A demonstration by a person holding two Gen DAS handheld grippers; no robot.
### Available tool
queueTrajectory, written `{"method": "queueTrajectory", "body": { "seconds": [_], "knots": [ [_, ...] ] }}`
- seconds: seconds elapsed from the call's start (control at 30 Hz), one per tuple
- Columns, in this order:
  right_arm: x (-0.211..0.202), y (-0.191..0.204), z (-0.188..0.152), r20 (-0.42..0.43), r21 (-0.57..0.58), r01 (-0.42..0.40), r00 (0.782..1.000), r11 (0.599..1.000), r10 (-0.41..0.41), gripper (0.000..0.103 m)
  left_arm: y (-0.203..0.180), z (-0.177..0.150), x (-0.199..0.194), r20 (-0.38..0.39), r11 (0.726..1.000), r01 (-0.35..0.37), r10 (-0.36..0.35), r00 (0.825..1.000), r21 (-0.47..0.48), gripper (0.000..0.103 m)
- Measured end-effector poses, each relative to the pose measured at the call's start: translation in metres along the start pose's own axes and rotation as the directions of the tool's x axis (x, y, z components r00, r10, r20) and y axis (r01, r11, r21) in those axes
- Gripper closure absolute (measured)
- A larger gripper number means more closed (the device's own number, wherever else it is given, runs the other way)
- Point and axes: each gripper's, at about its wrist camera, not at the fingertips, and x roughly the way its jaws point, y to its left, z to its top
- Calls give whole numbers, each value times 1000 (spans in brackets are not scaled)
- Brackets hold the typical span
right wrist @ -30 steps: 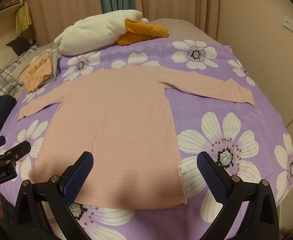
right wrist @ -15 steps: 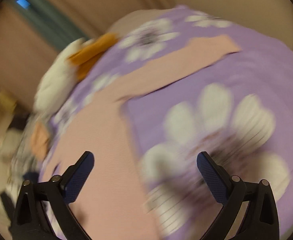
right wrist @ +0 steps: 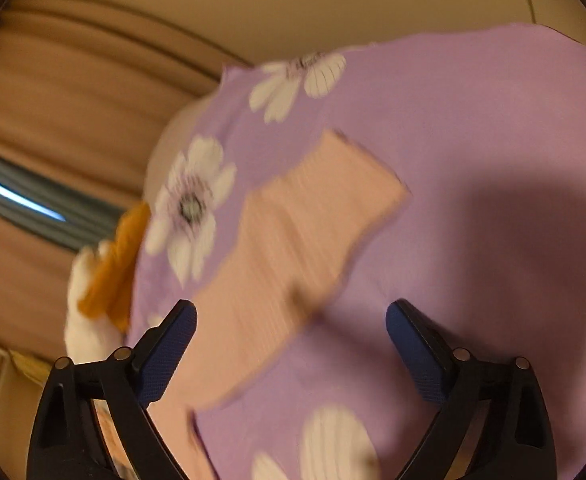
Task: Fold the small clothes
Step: 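Grasp a pink sleeve cuff with the right tool, fold it across the body, release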
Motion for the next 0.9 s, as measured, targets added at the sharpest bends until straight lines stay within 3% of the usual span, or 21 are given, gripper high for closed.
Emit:
{"method": "queueTrajectory", "body": {
  "seconds": [0.1,0.37,0.47,0.67,0.9],
  "knots": [
    [10,-7,19,46,51,-28,999,998,26,26,-1,5,7,-9,1000,-12,12,1000,0,0],
    [11,-27,41,90,95,5,996,995,-14,93,6,8,18,-38,999,-51,51,998,-3,0],
    [-1,-23,46,122,85,24,992,996,-34,95,11,10,14,-32,998,-62,62,998,-5,0],
    [-35,37,51,186,-110,54,982,992,-33,96,23,11,3,-17,997,-76,75,997,-19,0],
    [-43,149,27,163,-408,113,985,906,-50,96,40,10,-13,3,995,-93,93,996,-28,0]
  ]
}}
